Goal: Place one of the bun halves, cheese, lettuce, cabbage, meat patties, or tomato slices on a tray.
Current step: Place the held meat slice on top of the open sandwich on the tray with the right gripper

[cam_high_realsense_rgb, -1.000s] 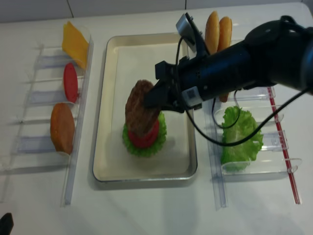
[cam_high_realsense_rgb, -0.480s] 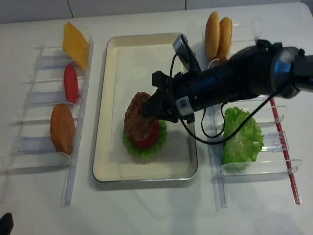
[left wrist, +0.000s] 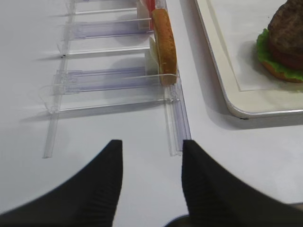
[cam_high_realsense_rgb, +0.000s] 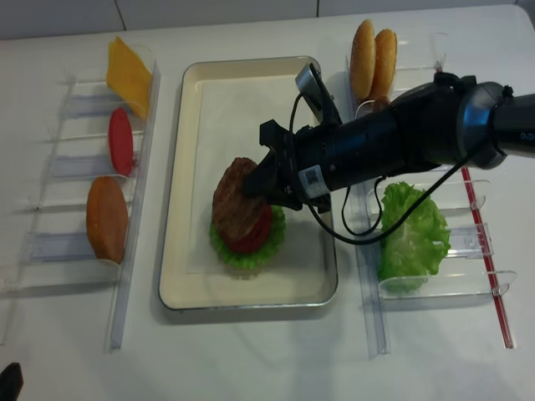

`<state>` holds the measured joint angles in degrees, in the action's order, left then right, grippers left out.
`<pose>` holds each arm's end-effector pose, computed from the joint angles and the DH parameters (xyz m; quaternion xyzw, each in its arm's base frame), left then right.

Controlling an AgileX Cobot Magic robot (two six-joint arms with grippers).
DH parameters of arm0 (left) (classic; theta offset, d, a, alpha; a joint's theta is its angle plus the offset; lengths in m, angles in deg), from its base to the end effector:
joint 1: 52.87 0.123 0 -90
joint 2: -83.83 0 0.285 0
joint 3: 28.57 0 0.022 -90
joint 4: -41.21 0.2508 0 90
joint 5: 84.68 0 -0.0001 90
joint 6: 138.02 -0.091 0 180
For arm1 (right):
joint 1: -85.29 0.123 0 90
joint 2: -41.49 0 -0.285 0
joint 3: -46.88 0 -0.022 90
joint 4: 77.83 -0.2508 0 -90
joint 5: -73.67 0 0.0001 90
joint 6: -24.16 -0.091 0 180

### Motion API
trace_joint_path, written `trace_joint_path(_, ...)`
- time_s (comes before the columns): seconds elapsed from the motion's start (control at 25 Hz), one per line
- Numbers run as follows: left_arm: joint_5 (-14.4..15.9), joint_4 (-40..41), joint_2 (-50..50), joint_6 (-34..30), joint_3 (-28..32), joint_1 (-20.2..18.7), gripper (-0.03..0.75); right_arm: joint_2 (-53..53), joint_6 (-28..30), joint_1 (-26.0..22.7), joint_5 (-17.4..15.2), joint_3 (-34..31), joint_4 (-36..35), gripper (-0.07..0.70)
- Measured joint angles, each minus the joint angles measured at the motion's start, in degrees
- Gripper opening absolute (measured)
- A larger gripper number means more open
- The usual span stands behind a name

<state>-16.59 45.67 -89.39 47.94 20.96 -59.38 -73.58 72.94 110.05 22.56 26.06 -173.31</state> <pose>-0.0108 0.0078 0.2628 0.0002 0.8839 -0.0121 0.4675 0.2934 0.2131 0.1801 -0.0021 0.8364 0.5432 0.0736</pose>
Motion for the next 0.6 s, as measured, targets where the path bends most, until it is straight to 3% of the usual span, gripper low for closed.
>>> trace_joint_path(0.6, 0.0, 0.0, 0.0, 0.0, 0.0, 0.0, 0.294, -3.3, 1.5, 0.0, -0.7, 0.0, -1.6, 0.158)
